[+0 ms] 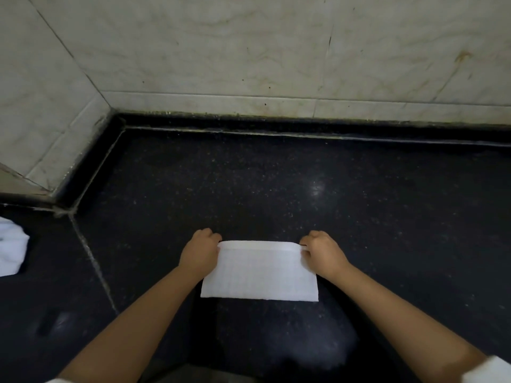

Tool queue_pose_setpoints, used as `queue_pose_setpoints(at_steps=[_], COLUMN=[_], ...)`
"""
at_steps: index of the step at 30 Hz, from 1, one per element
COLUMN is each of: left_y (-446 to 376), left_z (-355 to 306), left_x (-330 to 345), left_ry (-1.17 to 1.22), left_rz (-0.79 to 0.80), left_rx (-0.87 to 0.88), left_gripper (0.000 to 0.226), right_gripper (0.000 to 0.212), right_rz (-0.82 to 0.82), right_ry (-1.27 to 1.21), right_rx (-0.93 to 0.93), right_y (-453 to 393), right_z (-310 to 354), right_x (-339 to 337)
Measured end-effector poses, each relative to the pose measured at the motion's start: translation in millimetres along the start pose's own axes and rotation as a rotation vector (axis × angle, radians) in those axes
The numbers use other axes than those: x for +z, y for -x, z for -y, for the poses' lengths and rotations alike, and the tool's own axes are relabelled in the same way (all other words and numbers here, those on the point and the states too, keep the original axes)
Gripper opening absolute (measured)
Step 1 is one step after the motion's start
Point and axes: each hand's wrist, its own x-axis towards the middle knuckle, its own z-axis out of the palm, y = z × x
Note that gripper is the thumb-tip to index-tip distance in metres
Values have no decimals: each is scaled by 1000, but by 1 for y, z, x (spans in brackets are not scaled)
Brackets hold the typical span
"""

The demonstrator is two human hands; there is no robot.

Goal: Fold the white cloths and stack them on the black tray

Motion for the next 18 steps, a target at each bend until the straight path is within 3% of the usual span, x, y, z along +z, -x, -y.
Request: queue_pose_setpoints(at_steps=[3,7,9,11,14,15,18], left_y=[2,10,19,28,41,47,63], left_z=[-6,-13,-16,-21,-21,-22,-25], left_x=[-20,-65,-68,-52,0,16,39], left_ry=[-17,48,26,19,-76,-107,-91], left_rz=[-108,-463,-518,-491,-282,-226,-144], left_rx=[45,299,389,424,453,438,347], left_gripper=[23,31,30,27,18,7,11], right_gripper=[20,26,29,27,15,23,35], right_rz=[-65,-498,-589,-586,-494,-426,-252], right_ry=[-49,-108,-126,-62,106,146,129], right_rx=[-77,-242,-291,-278,-188,-145,-41], right_y=[-6,2,13,25,49,58,77], right_z=[0,-3,-12,-22,-38,-43,-51], right_x=[-29,-84,-89,-73,-26,-9,18])
